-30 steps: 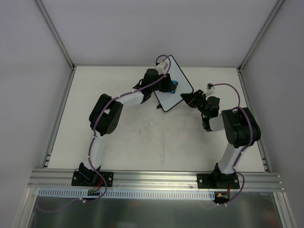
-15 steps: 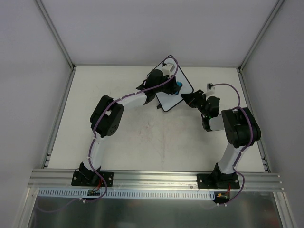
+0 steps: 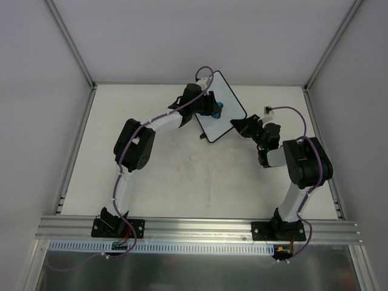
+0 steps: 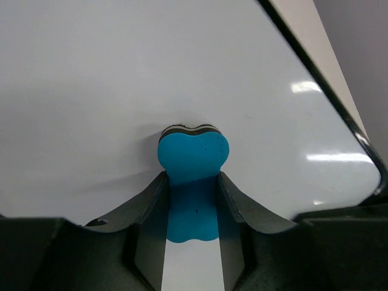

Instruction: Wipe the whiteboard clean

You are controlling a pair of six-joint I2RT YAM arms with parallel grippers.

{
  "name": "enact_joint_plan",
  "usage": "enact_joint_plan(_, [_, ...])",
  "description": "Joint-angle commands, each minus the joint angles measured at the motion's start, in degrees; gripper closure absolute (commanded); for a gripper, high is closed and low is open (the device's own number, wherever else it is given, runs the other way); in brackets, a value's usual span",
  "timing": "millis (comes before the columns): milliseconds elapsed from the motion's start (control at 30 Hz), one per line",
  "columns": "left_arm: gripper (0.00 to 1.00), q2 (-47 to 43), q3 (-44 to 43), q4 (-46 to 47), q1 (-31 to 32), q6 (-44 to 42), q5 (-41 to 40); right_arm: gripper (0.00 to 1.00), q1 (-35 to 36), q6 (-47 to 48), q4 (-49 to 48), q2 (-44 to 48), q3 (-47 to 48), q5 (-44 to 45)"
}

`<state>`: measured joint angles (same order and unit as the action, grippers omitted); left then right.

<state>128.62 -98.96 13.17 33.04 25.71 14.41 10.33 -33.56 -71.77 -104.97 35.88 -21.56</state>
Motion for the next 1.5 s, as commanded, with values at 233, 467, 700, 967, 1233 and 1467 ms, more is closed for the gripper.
enact_joint_plan(233, [0.75, 5.2, 0.9, -5.0, -4.9, 8.1, -0.3, 1.0, 1.2, 0.8, -4.0, 0.2, 0.1, -3.5])
enact_joint_plan(467, [0.74, 4.7, 1.7, -3.3, -6.2, 9.4, 2.3, 1.0, 1.3, 0.8, -4.0, 0.2, 0.1, -3.6])
enact_joint_plan(700, [0.72, 2.1, 3.5, -2.0, -9.3, 9.6, 3.8, 1.0, 1.2, 0.7, -4.0, 0.0, 0.2, -3.7])
enact_joint_plan(967, [0.72, 5.3, 1.2, -2.0, -13.1, 13.4, 8.0, 1.0, 1.3, 0.8, -4.0, 0.0, 0.2, -3.7])
enact_joint_plan(1233, [0.72, 6.1, -2.3, 3.2, -13.1, 12.7, 11.6, 1.0, 1.2, 0.7, -4.1, -0.1, 0.1, -3.7])
enact_joint_plan(1467, [0.71, 3.8, -2.9, 12.9, -13.3, 11.4, 16.9, 1.0, 1.3, 0.8, -4.2, -0.2, 0.2, -3.8])
